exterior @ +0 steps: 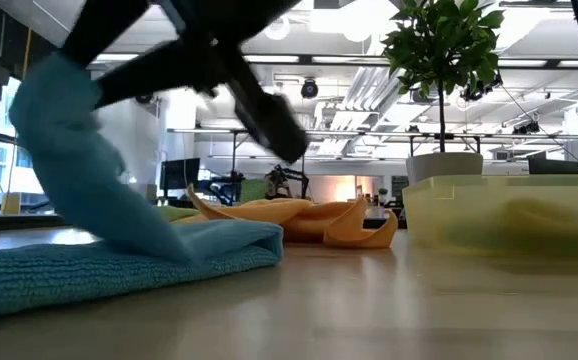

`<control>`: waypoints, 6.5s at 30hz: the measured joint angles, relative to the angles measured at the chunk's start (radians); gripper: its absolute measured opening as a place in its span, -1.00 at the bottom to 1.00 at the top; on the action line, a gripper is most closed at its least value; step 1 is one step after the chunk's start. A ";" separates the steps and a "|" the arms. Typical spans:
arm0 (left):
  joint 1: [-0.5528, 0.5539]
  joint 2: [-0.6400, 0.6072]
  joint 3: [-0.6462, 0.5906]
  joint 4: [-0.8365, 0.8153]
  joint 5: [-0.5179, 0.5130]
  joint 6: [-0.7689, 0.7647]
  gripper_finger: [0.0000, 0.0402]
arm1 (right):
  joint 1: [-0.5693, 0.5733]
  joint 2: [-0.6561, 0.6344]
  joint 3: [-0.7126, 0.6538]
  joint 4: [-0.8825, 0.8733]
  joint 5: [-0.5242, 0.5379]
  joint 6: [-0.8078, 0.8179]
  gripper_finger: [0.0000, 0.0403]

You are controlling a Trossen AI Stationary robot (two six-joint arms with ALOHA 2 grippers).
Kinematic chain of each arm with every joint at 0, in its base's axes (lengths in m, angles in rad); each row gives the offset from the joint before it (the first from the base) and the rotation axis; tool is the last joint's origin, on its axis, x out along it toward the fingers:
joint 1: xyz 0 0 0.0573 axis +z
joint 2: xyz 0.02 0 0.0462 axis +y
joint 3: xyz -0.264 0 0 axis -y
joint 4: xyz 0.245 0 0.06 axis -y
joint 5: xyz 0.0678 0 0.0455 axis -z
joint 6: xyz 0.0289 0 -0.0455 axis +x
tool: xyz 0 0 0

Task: Fold microfiber towels
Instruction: Fold the blue microfiber cloth, then put the blue microfiber cloth into the yellow bin, then fold the orange microfiber cloth

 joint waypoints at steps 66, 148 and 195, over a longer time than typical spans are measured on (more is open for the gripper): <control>0.000 0.001 0.000 -0.062 0.006 0.062 -0.74 | -0.161 0.011 0.095 -0.456 -0.106 -0.269 -0.23; 0.000 0.001 0.001 -0.063 -0.192 0.263 -0.74 | -0.259 -0.410 -0.074 -1.415 0.149 0.183 -1.00; 0.003 0.001 0.000 -0.063 -0.552 0.341 -0.74 | -0.034 -0.683 -0.672 -1.412 -0.188 0.699 -0.25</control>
